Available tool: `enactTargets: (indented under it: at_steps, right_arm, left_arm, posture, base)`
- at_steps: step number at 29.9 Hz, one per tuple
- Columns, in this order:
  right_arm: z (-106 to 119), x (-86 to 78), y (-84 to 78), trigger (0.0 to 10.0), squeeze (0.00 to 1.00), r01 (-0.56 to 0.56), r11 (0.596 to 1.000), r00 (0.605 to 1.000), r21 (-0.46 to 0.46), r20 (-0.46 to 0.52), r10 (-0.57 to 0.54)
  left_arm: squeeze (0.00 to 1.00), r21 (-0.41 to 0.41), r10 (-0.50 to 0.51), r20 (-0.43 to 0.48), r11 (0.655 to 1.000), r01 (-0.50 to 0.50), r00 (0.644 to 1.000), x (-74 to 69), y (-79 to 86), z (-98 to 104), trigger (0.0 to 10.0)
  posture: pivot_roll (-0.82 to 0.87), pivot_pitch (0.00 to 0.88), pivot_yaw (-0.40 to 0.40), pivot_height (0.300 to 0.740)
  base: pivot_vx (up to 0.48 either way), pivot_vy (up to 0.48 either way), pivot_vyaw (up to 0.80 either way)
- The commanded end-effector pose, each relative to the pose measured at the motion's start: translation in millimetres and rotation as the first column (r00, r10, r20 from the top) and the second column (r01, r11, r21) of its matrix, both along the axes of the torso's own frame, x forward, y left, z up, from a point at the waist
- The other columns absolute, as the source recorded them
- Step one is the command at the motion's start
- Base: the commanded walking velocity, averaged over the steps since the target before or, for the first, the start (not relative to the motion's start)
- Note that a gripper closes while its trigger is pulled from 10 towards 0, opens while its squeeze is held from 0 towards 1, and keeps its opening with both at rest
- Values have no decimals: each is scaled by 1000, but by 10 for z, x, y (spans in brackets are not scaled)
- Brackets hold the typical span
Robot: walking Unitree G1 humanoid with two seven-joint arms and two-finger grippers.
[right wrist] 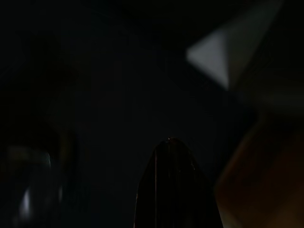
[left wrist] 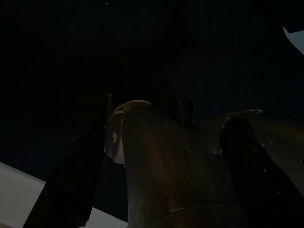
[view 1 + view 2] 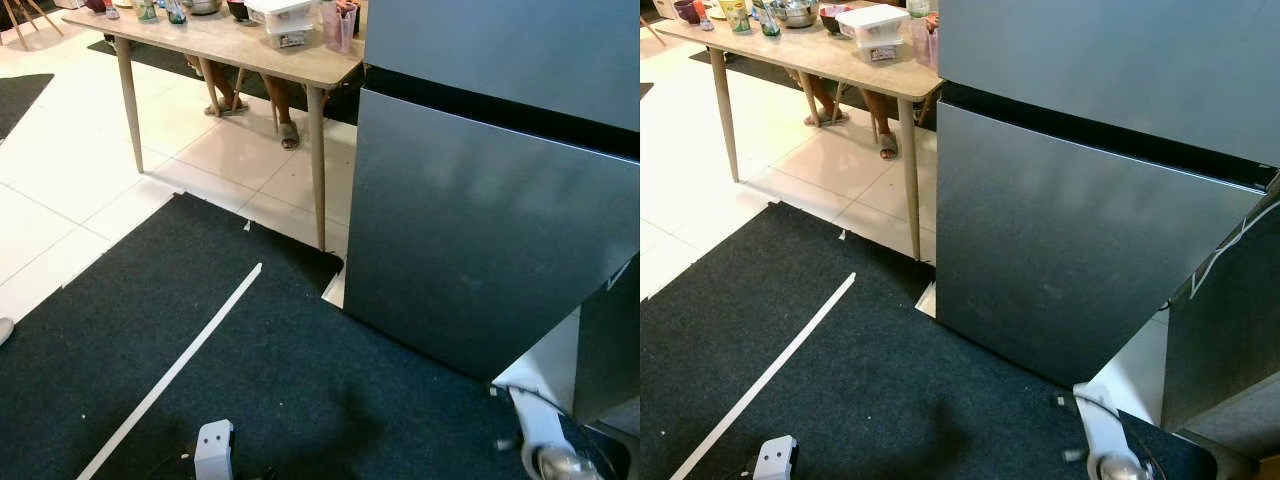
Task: Restocking fridge
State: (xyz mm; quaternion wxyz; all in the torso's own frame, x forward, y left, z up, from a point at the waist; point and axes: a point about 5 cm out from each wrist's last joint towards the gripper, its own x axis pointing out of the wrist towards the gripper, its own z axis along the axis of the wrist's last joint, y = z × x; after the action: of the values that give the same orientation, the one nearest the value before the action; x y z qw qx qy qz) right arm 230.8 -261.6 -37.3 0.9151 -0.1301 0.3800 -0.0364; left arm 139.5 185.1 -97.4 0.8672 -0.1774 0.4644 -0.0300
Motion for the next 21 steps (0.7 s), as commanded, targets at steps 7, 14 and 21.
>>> enactTargets:
  at_steps: [7, 14, 21]
  right_arm:
    - [579, 681, 432, 10000, 0, -319, 947, 891, 31, 350, 289]
    - [832, 854, 829, 10000, 0, -555, 831, 725, -36, 469, 504]
    - [844, 776, 1447, 10000, 0, -827, 531, 428, -185, 405, 808]
  left_arm:
    - [0, 9, -28, -23, 1000, 28, 999, -79, 41, -21, 10000]
    - [0, 7, -19, -20, 1000, 19, 1000, -77, 43, -19, 10000]
    - [0, 9, -57, -40, 998, 57, 998, -124, 5, -40, 10000]
  posture:
    - [-52, 107, -3, 740]
    - [-45, 117, -9, 740]
    - [-43, 116, -3, 740]
  base:
    - [0, 0, 0]
    - [0, 0, 0]
    - [0, 0, 0]
